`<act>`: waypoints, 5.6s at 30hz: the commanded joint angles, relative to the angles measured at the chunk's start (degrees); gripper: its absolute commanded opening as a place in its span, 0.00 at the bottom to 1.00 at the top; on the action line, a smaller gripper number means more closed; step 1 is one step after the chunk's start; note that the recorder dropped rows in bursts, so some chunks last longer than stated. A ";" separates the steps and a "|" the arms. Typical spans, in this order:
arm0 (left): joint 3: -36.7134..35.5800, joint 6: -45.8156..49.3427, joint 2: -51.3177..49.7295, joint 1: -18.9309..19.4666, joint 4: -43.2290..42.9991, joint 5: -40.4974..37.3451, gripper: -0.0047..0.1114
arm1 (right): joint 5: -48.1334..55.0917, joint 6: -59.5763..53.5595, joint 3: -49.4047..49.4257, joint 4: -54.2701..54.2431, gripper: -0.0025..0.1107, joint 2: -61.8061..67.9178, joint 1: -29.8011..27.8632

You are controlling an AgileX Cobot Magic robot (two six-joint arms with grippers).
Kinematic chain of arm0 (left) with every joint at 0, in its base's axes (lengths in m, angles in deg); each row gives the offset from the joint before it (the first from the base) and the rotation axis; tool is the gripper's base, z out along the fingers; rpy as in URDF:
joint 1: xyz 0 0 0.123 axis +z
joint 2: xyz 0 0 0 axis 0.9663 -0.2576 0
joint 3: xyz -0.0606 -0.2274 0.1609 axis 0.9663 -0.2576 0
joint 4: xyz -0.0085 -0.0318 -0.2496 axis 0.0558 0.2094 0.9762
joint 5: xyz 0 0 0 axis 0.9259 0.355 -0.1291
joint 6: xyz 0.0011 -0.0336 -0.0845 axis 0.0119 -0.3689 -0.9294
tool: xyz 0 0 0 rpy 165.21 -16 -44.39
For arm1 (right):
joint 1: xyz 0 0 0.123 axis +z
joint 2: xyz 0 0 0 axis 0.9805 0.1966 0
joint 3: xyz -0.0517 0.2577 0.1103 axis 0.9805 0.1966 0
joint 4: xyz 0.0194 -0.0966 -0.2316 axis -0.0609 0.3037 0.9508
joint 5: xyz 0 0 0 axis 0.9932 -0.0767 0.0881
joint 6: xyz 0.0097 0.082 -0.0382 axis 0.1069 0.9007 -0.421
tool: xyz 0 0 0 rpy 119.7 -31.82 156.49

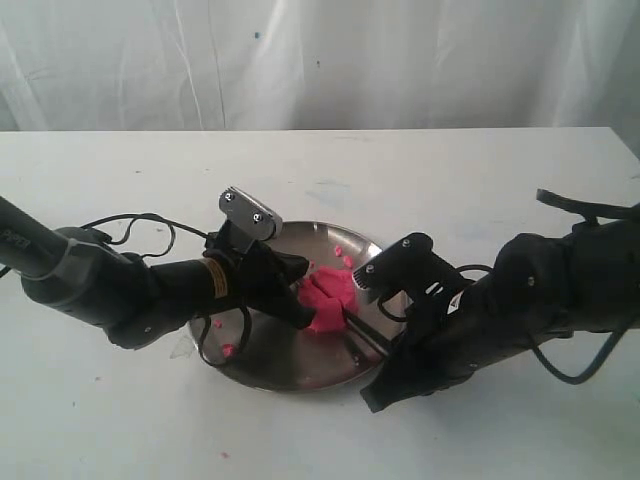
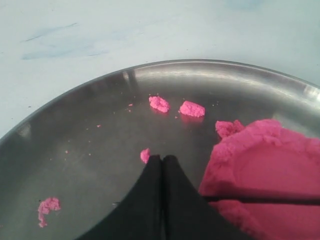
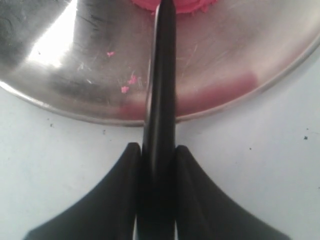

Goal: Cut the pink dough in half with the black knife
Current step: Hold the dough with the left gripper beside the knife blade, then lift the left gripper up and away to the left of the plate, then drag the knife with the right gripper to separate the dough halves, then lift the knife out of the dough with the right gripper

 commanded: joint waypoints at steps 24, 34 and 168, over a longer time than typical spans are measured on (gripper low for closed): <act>2.46 10.31 14.63 0.08 -0.66 -7.39 0.04 | 2.13 -0.35 -0.24 0.15 0.02 0.48 -0.06; 2.46 10.20 33.80 0.08 -0.66 -44.60 0.04 | 2.13 -0.35 -0.24 0.15 0.02 0.48 -0.06; -11.08 35.80 39.43 0.08 43.45 -65.22 0.04 | 14.65 12.37 -5.25 7.48 0.02 0.48 5.97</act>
